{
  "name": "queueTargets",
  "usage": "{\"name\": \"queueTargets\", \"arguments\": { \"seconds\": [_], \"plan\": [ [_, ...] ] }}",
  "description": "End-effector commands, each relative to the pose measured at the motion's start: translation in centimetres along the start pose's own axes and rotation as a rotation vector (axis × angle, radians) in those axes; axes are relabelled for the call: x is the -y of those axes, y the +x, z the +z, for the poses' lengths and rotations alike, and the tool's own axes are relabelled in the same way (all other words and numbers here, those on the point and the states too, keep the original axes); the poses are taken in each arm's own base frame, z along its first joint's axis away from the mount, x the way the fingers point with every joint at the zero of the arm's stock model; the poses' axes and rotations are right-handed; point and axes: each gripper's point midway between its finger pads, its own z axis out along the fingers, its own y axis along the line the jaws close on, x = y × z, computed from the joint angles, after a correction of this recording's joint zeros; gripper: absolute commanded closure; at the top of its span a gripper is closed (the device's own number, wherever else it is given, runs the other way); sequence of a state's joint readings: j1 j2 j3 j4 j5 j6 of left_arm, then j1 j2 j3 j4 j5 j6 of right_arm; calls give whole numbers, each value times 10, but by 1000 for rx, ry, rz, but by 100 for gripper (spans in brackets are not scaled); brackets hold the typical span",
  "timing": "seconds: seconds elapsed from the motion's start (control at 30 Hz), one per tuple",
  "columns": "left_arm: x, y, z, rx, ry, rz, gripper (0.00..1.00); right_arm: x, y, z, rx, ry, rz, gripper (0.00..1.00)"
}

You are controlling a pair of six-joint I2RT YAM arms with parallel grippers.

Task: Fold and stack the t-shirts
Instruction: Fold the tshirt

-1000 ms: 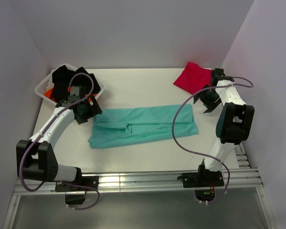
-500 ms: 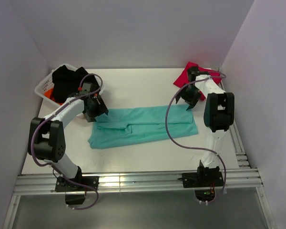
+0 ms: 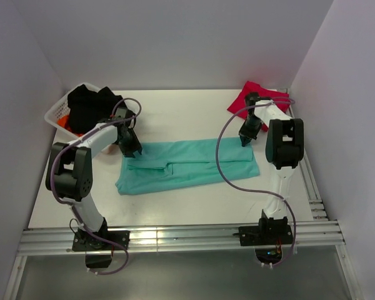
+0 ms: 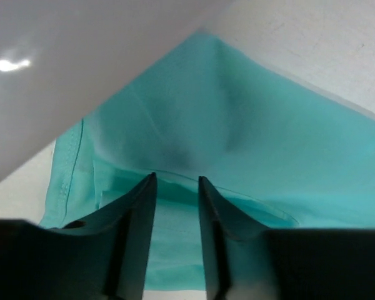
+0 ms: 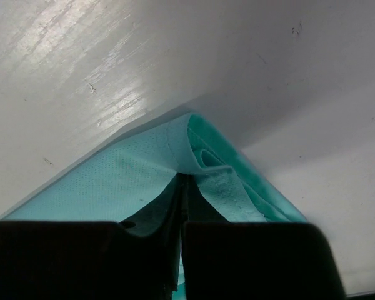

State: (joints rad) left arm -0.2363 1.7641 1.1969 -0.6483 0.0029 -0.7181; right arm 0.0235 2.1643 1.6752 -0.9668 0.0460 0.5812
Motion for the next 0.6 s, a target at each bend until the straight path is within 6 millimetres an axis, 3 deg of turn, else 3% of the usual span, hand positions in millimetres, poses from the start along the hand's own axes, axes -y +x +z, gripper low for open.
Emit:
{"name": "queueTargets", "arguments": {
  "seconds": [0.0,0.17,0.27,0.43,0.47,0.53,0.57],
  "plan": [
    [3,-1,11,-28,-1,20,63,11,-5,2,18,51,-14,99],
    [2,3,28,-61,-23,45,79,18,1,0,25,54,-23,100],
    [3,1,40,-73,-45,65,100,23,6,-5,26,57,-28,100],
    [8,-13,64,-79,-92,107,100,33,26,-24,16,36,-35,100],
    [20,-29,63,-48,-76,108,100,39,37,-22,-6,45,-39,100],
    [23,-33,75,-67,-93,116,100,43,48,-30,-17,30,-42,100],
    [40,-52,71,-31,-61,115,100,50,62,-26,-46,41,-47,100]
  ]
}}
